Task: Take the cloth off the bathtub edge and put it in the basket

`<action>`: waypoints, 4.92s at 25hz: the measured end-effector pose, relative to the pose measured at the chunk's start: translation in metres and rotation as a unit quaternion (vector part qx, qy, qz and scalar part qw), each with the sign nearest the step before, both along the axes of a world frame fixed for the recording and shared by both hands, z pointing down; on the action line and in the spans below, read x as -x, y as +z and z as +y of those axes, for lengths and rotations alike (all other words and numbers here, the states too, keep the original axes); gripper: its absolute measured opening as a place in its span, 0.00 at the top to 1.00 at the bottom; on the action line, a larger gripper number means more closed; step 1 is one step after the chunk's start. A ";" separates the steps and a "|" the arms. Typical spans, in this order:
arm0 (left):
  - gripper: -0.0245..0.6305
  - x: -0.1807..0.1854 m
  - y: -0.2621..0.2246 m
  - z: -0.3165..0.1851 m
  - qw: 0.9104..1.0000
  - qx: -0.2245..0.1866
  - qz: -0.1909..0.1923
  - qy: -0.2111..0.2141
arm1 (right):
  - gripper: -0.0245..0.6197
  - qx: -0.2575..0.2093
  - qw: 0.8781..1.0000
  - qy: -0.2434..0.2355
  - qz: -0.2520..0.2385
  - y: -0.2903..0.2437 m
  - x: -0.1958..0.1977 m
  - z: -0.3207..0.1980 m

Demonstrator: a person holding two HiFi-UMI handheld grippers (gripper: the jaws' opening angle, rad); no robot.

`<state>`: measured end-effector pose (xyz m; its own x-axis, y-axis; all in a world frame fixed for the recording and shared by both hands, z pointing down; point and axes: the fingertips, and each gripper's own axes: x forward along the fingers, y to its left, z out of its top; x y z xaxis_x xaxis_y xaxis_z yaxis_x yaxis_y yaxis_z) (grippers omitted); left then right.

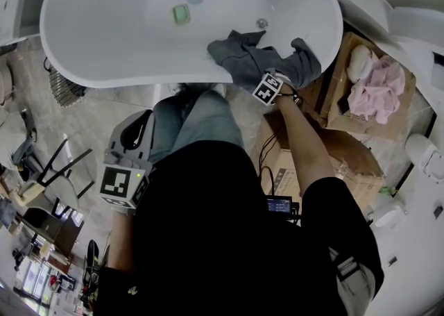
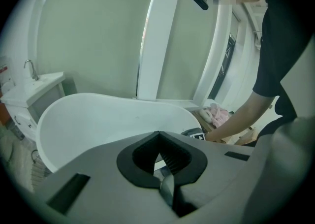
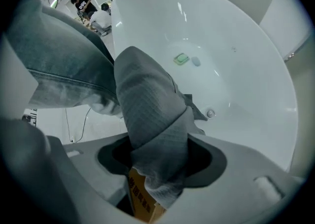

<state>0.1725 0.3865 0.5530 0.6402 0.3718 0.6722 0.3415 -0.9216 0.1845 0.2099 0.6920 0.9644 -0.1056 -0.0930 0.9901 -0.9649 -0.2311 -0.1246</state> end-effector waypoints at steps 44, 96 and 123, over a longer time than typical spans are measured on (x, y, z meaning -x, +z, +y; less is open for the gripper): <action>0.94 0.004 -0.120 -0.073 0.991 0.055 0.116 -0.033 | 0.90 -0.242 0.924 0.238 0.178 -0.359 -0.037 -0.121; 0.94 0.273 -0.189 -0.411 0.916 -0.014 0.207 -0.345 | 0.90 -0.553 0.831 -0.047 0.033 -0.647 0.160 -0.643; 0.94 0.339 -0.162 -0.638 0.853 -0.040 0.179 -0.488 | 0.90 -0.520 0.832 -0.164 -0.105 -0.601 0.220 -0.953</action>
